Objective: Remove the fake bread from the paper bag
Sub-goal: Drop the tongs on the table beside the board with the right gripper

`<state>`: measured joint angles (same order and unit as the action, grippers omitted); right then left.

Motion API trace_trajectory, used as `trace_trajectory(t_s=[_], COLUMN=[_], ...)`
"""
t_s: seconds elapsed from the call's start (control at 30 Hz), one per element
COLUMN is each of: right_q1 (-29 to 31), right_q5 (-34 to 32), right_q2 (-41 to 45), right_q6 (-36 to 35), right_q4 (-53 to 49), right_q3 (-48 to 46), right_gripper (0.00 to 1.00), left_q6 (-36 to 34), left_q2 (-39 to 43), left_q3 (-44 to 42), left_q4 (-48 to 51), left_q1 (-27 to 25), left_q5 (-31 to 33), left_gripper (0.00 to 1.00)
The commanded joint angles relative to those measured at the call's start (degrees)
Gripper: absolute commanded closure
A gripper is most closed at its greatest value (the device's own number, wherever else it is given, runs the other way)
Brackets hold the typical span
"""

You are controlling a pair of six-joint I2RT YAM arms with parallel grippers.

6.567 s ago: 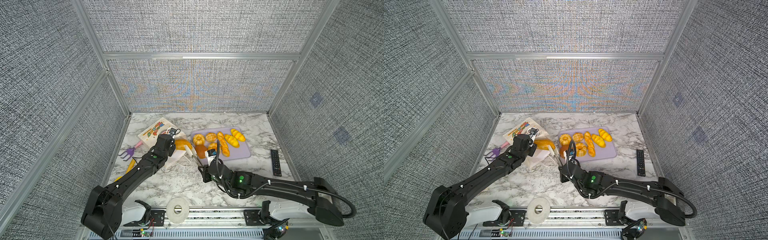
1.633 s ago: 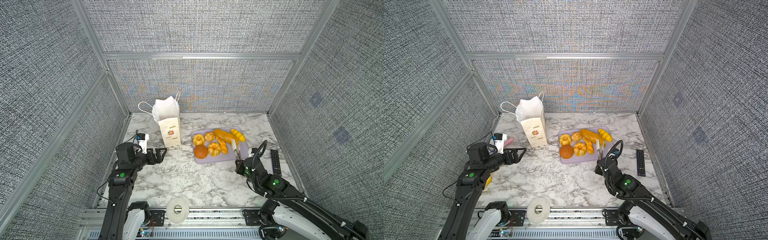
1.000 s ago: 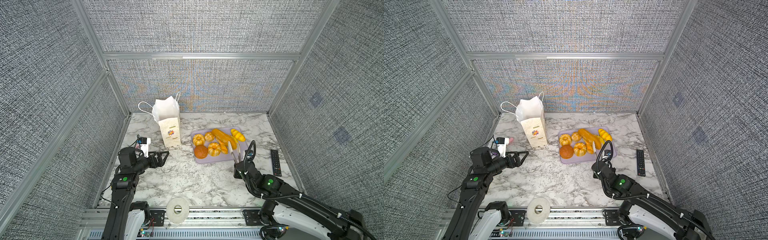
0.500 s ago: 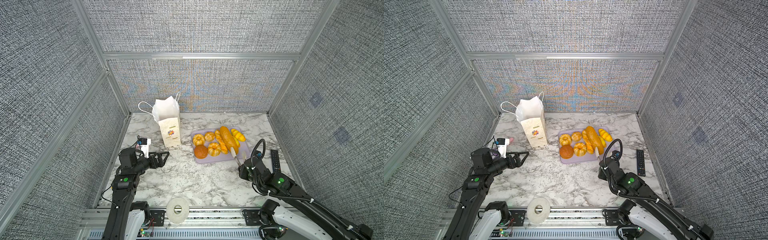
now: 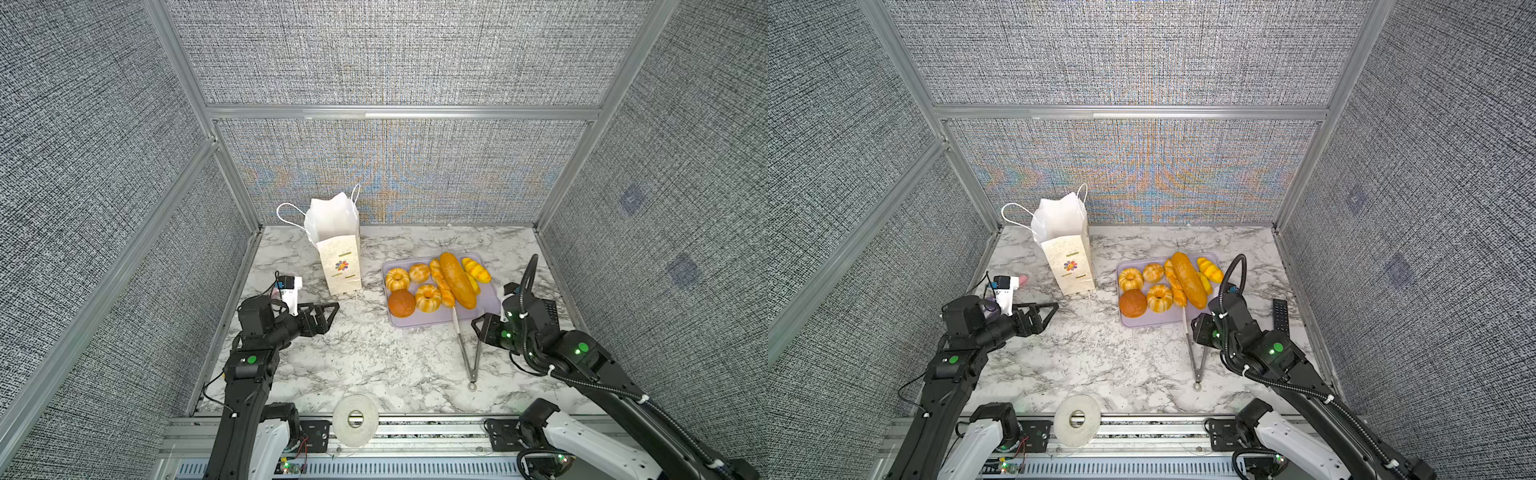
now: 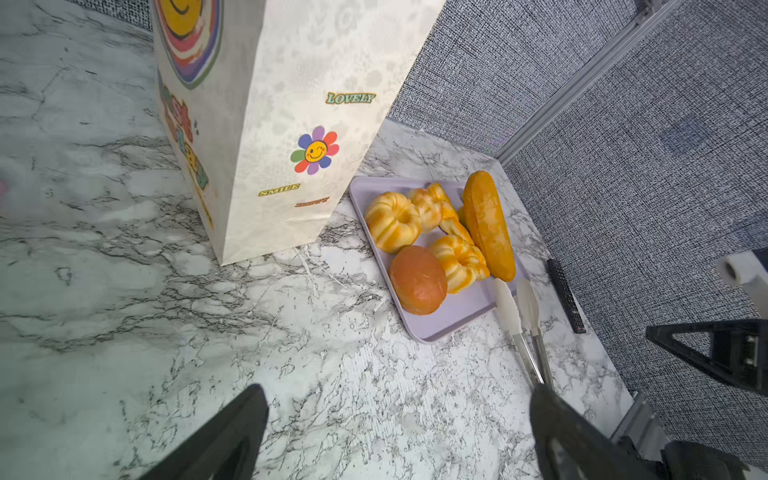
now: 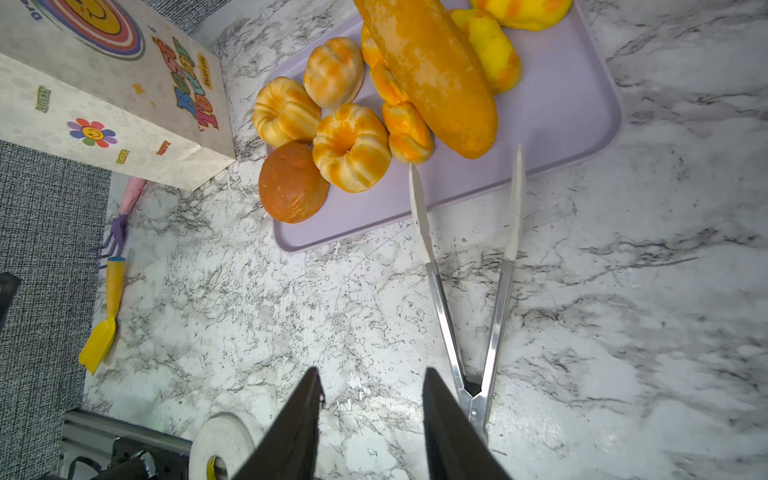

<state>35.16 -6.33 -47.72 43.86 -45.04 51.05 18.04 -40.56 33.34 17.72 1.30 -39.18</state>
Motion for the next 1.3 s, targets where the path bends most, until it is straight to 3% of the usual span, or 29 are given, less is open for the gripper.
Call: trace_trajectory(t_s=[0.0, 0.17, 0.4, 0.43, 0.5, 0.7, 0.93, 1.27], right_q1=[-0.8, -1.4, -1.3, -1.2, -0.9, 1.3, 2.3, 3.4], right_q5=[1.6, -0.5, 1.1, 1.2, 1.4, 1.9, -2.0, -7.0], right_q2=[-2.1, -3.5, -3.6, -3.6, -4.1, -10.0, -16.5, -26.1], right_q6=[-2.2, -2.2, 1.6, 2.4, 3.6, 3.8, 1.7, -0.7], right_q4=[-0.7, -0.9, 0.7, 1.7, 3.7, 9.4, 12.7, 13.9], right_q3=[0.8, -2.4, -12.3, -13.7, -17.2, -20.7, -19.2, -17.0], right_gripper=[0.66, 0.66, 0.47, 0.35, 0.21, 0.16, 0.16, 0.22], left_q6=[-0.1, -0.1, -0.2, -0.1, -0.2, -0.2, -0.1, -0.1], left_q2=[0.2, 0.4, 0.2, 0.2, 0.2, 0.1, 0.0, -0.5], left_q3=[-0.2, -0.2, -0.3, -0.2, -0.2, -0.3, -0.4, -0.4], left_q4=[-1.1, -1.2, -1.2, -1.2, -1.2, -1.2, -1.4, -1.5], left_q1=[0.0, 0.1, 0.0, 0.0, 0.0, 0.0, -0.1, 0.0], left_q5=[-0.5, -0.3, -0.4, -0.3, -0.3, -0.2, -0.1, 0.0], left_gripper=[0.01, 0.01, 0.01, 0.01, 0.01, 0.01, 0.01, 0.01])
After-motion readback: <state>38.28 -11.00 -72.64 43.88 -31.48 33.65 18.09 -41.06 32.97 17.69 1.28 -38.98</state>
